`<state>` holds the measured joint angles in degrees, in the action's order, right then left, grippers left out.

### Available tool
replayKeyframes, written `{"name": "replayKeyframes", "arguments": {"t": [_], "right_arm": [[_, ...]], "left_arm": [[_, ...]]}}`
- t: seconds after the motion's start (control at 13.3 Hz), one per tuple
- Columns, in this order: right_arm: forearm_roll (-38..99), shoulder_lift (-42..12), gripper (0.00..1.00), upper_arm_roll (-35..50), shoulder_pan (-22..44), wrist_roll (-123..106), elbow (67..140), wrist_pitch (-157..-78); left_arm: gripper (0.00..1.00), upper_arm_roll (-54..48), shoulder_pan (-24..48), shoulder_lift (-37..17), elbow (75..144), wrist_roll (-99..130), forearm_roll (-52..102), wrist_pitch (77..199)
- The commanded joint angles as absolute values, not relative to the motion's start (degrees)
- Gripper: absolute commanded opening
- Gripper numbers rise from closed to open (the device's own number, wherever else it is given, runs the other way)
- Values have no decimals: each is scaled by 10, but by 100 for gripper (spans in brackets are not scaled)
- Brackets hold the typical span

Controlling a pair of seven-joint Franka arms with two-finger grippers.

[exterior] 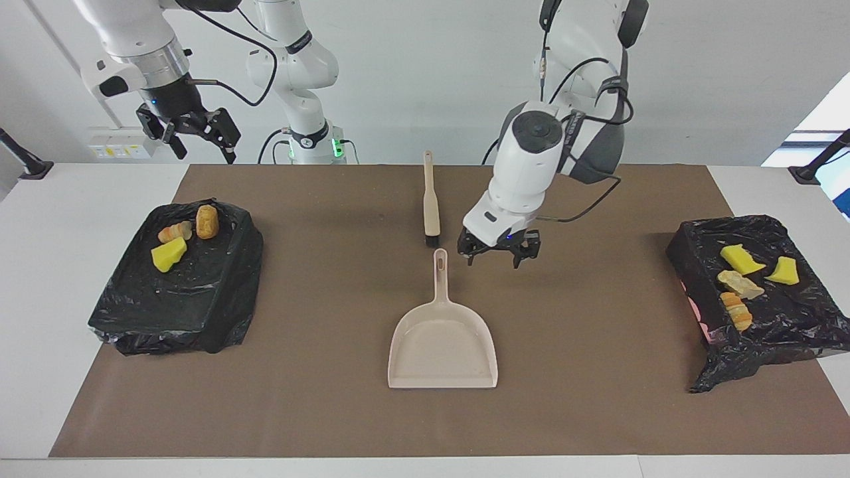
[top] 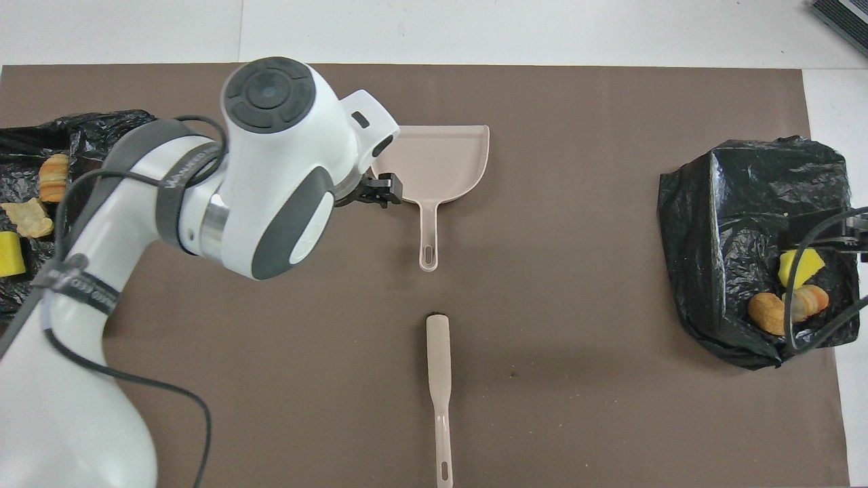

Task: Sweep and dump trash in bin
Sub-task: 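Release the dustpan with the left gripper and withdraw the arm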

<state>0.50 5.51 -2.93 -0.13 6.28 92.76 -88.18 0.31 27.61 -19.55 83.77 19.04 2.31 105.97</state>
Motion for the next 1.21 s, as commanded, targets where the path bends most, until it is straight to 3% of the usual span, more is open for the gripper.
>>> {"name": "replayKeyframes", "arguments": {"t": [0.0,0.53,0.98,1.13], "right_arm": [[4,58,100,-41,17,59,933,-888],[2,58,100,-82,60,58,933,-889],[9,60,100,-77,60,57,932,-889],[9,60,100,-77,59,56,932,-889]], "left_arm": [[100,-2,228,-85,932,122,17,1046],[100,5,119,31,905,-74,17,884],[100,16,93,4,809,-78,19,782],[100,16,84,-1,806,-81,23,785]]}}
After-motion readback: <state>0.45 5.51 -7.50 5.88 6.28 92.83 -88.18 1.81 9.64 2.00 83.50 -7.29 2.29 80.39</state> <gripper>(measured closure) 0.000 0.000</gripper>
